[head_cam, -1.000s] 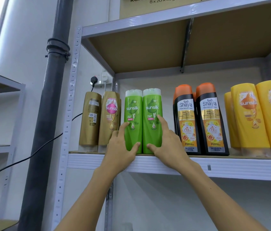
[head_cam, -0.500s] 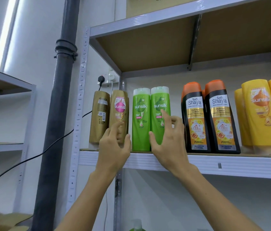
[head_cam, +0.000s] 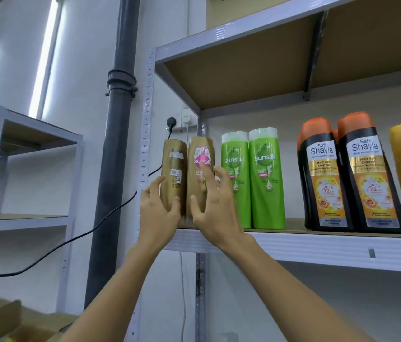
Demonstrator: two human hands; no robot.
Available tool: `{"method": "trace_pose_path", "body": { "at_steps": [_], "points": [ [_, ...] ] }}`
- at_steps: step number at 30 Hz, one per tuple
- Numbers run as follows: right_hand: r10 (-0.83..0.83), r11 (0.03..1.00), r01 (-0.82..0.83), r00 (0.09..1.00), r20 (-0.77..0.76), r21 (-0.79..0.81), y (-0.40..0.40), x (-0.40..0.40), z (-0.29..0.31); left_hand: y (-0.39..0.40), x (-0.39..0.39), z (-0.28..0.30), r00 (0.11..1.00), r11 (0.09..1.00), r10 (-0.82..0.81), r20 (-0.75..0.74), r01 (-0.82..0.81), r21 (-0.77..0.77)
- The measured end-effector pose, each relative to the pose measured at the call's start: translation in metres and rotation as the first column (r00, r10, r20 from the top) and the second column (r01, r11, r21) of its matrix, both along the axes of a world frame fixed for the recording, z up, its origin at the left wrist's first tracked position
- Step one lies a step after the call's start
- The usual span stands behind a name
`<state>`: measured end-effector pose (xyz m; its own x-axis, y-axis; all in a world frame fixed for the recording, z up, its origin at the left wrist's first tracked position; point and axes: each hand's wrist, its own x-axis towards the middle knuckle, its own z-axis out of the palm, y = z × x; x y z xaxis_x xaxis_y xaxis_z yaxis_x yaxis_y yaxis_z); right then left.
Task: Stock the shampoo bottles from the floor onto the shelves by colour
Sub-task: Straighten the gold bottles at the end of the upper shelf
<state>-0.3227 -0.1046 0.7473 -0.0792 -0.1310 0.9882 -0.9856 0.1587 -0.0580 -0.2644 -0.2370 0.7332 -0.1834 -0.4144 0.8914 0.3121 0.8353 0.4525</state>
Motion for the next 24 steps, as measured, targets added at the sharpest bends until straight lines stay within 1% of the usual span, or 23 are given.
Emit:
{"method": "trace_pose_path", "body": {
  "at_steps": [4,10,15,20,24],
  "points": [
    [-0.067,0.995,0.067,0.998,-0.006,0.070,-0.011,-0.004,-0.011,-0.010,-0.003,0.000,0.994,0.999,-0.047,0.094,0.044,0.032],
    [-0.197,0.973,0.192,0.980,0.030,0.129,-0.015,-0.002,-0.016,-0.021,-0.008,-0.003,0.985,0.995,-0.097,0.145,0.097,0.005],
    [-0.213,0.970,0.206,0.976,0.041,0.131,-0.017,-0.004,-0.014,-0.023,-0.002,-0.005,0.985,0.992,-0.125,0.118,0.125,0.008],
    [-0.227,0.958,0.203,0.968,0.104,0.203,-0.017,-0.004,-0.010,-0.021,0.003,-0.006,0.986,0.994,-0.110,0.126,0.109,0.015],
    [-0.227,0.950,0.194,0.967,0.113,0.246,-0.017,-0.002,-0.012,-0.020,0.005,-0.007,0.979,0.988,-0.153,0.136,0.153,0.014]
  ]
}}
